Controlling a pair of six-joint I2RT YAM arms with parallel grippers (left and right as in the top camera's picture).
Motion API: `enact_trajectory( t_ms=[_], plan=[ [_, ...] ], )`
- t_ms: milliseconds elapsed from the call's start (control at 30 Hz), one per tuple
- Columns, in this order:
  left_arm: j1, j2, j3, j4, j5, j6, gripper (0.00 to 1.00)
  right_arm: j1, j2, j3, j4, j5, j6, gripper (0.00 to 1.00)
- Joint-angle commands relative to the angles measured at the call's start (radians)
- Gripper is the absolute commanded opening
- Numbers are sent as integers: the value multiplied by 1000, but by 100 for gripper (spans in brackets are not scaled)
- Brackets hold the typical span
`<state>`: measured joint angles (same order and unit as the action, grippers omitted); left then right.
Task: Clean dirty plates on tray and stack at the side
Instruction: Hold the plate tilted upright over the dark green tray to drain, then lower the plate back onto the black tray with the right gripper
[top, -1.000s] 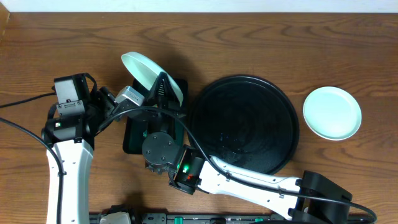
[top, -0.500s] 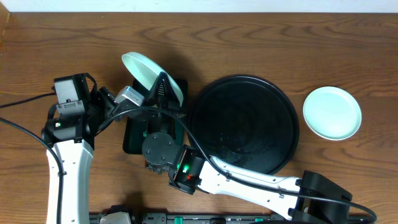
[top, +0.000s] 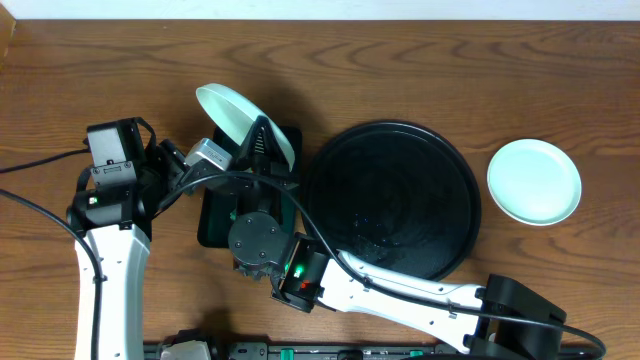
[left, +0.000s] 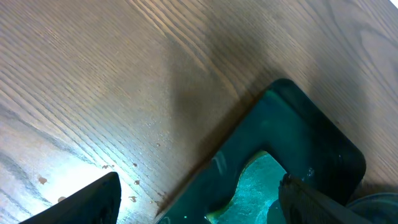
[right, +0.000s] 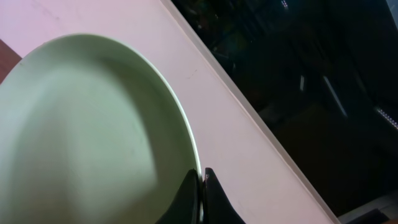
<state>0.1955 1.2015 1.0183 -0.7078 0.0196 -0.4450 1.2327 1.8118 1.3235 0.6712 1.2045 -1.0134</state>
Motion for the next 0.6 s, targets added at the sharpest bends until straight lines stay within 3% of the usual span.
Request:
enact_trajectory(
  t_ms=[0, 567],
  plan=[
    [5, -6, 20, -3, -5, -2, 81, -1, -1, 16, 6, 3, -5, 1],
    [4, -6, 20, -3, -5, -2, 81, 0, -1, 16, 6, 3, -5, 5]
  ],
)
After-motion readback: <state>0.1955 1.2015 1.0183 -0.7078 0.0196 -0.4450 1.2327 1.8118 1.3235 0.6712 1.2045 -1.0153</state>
